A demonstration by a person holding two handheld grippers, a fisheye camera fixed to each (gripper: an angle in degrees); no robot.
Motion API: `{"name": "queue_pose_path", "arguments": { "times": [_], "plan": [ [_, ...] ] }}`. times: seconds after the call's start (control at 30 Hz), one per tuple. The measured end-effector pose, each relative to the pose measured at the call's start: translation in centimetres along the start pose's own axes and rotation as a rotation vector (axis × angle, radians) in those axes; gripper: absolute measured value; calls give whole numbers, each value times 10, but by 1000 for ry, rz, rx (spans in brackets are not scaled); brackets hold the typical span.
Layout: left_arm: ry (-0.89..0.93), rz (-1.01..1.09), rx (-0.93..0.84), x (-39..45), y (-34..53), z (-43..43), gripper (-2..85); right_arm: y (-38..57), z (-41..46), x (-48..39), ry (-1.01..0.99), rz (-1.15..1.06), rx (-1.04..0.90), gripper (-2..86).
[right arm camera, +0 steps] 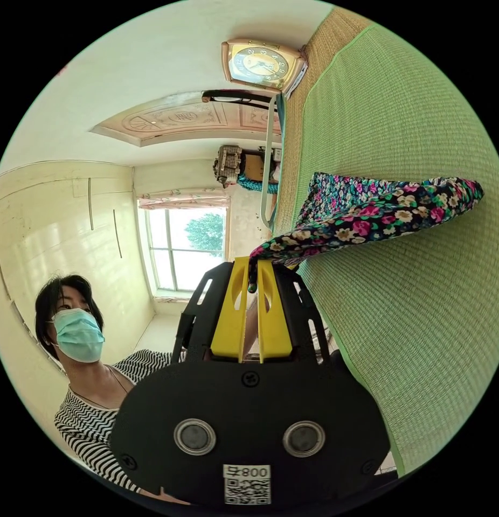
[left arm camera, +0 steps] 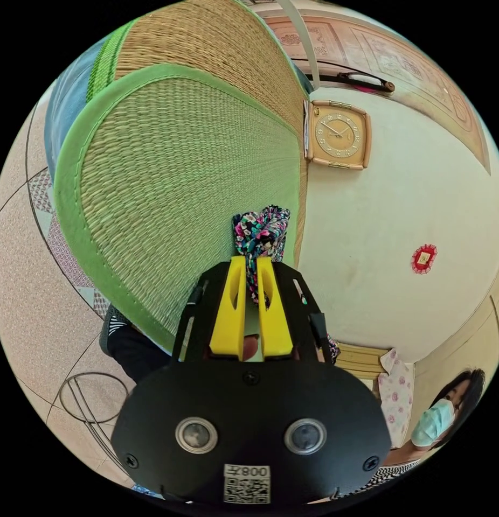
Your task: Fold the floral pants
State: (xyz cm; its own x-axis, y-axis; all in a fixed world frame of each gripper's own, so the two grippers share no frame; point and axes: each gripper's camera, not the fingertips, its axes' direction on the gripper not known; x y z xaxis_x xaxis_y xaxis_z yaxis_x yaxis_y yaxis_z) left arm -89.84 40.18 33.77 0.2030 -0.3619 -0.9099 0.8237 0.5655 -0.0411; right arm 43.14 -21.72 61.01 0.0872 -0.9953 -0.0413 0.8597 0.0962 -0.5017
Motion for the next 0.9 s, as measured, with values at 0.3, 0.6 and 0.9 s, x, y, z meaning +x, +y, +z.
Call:
{"name": "queue_pose_path", "arguments": {
  "times": [0.3, 0.6, 0.9],
  "plan": [
    [64, 102, 2, 33, 52, 46, 31, 84, -40, 16, 101, 48, 34, 18],
    [191, 268, -39, 97, 148, 101, 29, 216, -94, -13, 87, -28, 71, 18],
    [224, 372, -205, 153, 260, 228, 29, 377, -179, -34, 43, -120, 221, 20]
  ]
}}
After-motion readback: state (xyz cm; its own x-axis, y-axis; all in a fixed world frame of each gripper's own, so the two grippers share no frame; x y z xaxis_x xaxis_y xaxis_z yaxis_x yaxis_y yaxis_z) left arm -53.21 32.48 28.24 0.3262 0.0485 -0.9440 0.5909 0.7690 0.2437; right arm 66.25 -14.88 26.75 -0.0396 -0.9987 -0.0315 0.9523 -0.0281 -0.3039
